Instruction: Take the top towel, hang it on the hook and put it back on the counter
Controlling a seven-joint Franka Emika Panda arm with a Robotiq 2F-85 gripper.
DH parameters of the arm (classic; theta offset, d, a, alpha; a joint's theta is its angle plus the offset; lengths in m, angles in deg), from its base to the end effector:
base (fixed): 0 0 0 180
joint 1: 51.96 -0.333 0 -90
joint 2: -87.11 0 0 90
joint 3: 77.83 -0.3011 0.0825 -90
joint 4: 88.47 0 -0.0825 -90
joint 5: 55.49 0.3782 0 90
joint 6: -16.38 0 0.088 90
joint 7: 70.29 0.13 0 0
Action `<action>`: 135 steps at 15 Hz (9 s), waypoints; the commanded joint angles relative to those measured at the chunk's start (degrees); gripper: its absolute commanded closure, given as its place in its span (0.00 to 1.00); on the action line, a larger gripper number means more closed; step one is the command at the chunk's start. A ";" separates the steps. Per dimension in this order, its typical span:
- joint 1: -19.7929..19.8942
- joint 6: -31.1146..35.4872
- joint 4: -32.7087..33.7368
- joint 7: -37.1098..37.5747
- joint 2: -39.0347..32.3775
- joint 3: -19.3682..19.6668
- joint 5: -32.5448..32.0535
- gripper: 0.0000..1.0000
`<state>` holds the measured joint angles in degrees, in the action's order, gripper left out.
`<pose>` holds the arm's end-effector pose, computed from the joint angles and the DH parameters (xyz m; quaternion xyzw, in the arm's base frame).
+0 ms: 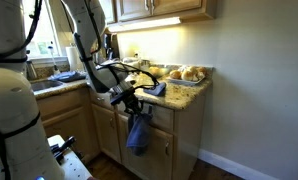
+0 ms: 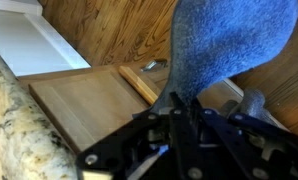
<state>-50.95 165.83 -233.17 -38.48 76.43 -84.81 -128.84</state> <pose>0.4338 0.0576 0.1637 0.9025 0.3355 0.0534 0.2648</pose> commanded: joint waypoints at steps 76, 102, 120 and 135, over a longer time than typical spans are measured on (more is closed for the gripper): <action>-1.96 0.07 3.93 0.74 -6.54 1.49 -0.74 0.41; -3.05 -0.98 -12.90 -29.87 30.42 2.02 51.20 0.00; 0.44 7.75 -14.74 -28.48 25.74 -0.51 52.85 0.00; 6.56 19.47 -14.19 -8.79 11.95 0.61 25.32 0.00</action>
<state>-44.38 185.30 -247.37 -47.21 88.34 -84.19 -103.59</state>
